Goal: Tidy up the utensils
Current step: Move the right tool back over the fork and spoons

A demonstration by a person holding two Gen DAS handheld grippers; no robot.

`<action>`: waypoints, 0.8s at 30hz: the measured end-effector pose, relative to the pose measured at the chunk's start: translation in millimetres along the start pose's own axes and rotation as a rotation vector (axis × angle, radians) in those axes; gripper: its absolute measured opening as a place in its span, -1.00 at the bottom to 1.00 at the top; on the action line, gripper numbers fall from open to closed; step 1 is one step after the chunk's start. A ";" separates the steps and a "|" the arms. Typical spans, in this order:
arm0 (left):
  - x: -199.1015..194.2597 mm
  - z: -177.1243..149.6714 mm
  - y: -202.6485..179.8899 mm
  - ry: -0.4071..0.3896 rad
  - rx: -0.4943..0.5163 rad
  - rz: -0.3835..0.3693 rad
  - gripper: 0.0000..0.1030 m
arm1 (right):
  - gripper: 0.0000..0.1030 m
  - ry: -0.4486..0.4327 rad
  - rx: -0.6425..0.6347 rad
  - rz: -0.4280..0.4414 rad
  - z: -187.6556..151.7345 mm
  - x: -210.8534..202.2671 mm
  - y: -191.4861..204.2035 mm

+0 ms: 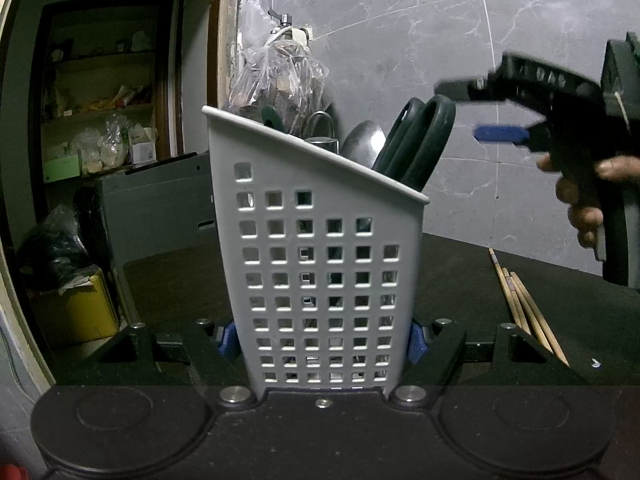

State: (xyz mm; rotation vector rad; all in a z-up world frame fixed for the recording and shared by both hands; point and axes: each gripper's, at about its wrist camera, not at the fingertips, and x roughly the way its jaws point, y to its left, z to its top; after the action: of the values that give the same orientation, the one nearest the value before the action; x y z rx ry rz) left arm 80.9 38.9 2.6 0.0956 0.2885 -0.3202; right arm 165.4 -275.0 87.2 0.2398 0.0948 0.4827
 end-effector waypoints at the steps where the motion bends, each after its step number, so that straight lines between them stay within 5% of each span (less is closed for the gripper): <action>1: 0.0 0.0 0.0 0.000 0.000 0.000 0.47 | 1.00 0.013 0.009 -0.040 -1.6 0.7 -3.4; 10: 0.0 0.1 0.0 0.000 0.000 0.000 0.47 | 1.00 0.146 0.092 -0.220 -23.0 9.2 -21.1; 16: -0.1 0.2 0.0 0.001 0.001 0.001 0.47 | 1.00 0.342 0.168 -0.357 -38.5 36.4 -34.6; 24: -0.2 0.3 -0.2 -0.001 -0.001 0.001 0.47 | 1.00 0.493 0.147 -0.439 -63.2 68.3 -35.8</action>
State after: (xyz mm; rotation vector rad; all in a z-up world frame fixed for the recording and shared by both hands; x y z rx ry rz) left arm 80.8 38.7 2.9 0.0944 0.2880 -0.3194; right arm 232.5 -260.6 14.8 0.2316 0.6527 0.0872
